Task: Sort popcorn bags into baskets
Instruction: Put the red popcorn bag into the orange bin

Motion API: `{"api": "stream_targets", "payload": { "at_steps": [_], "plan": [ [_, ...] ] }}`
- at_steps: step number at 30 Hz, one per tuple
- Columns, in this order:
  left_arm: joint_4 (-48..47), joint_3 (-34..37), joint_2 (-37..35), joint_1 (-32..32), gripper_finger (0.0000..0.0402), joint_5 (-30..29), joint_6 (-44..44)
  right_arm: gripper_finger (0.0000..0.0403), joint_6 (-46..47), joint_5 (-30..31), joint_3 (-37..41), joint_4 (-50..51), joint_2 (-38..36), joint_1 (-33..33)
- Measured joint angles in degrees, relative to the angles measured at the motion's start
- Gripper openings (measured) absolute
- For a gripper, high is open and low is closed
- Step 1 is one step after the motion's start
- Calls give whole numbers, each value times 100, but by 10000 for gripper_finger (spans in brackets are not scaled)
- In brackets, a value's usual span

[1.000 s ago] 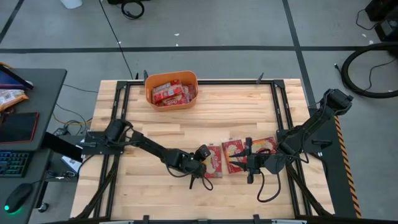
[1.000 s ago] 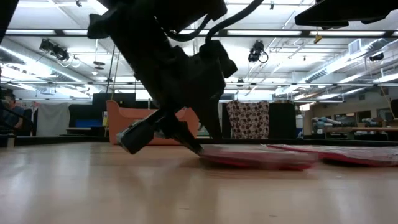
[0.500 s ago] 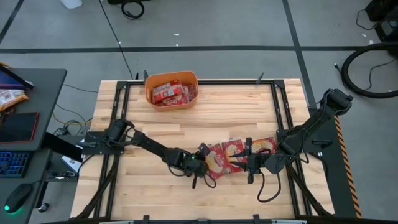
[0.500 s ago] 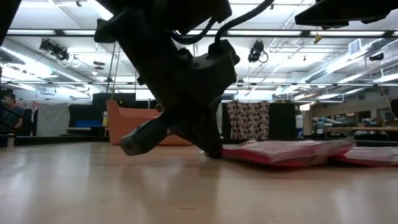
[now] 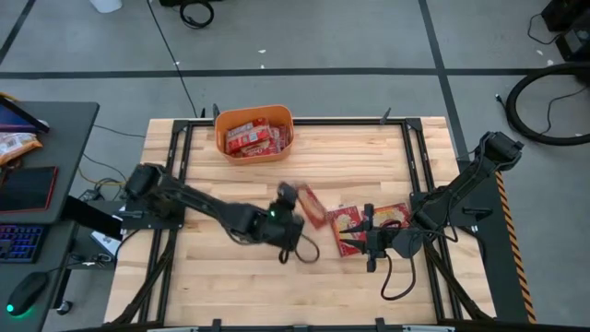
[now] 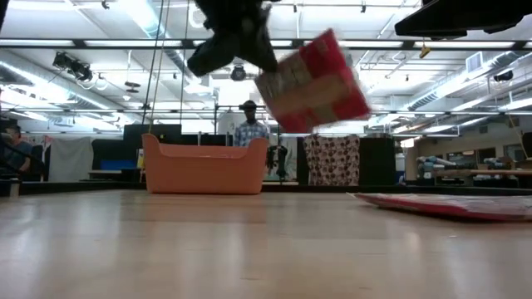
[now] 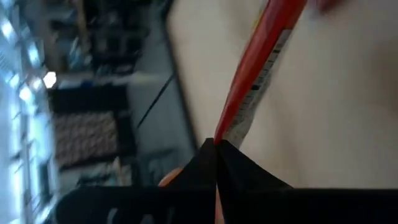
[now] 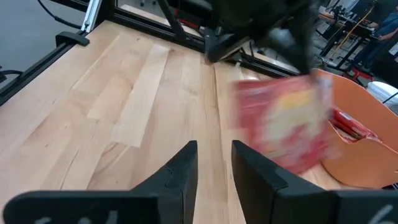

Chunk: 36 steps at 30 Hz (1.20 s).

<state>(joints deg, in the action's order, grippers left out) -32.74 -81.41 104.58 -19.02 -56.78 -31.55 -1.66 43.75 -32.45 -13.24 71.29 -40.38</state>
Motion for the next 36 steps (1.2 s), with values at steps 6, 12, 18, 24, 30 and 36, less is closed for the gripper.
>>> {"api": "stream_targets", "payload": {
  "at_steps": [6, 12, 18, 24, 30, 36],
  "plan": [
    [-708, 0, -634, 776, 2, -565, 632, 103, 3, 2, 0, -60, 0, 0],
    [-1635, 1, -776, 2218, 2, -478, 1584, 103, -21, 2, 0, -87, 0, 0],
    [-1742, 217, -721, 3622, 3, 10, 2086, 103, -47, 2, 0, -59, 0, 0],
    [-1878, 423, -724, 4433, 61, 1073, 2846, 103, -29, 2, 0, 18, 0, 0],
    [-1679, 423, -724, 4007, 126, 2696, 2837, 103, -34, 2, 0, 18, 1, 7],
    [-564, 423, -724, 2815, 131, 3515, 2336, 103, 218, -5, 0, 96, 0, 37]
  ]
}}
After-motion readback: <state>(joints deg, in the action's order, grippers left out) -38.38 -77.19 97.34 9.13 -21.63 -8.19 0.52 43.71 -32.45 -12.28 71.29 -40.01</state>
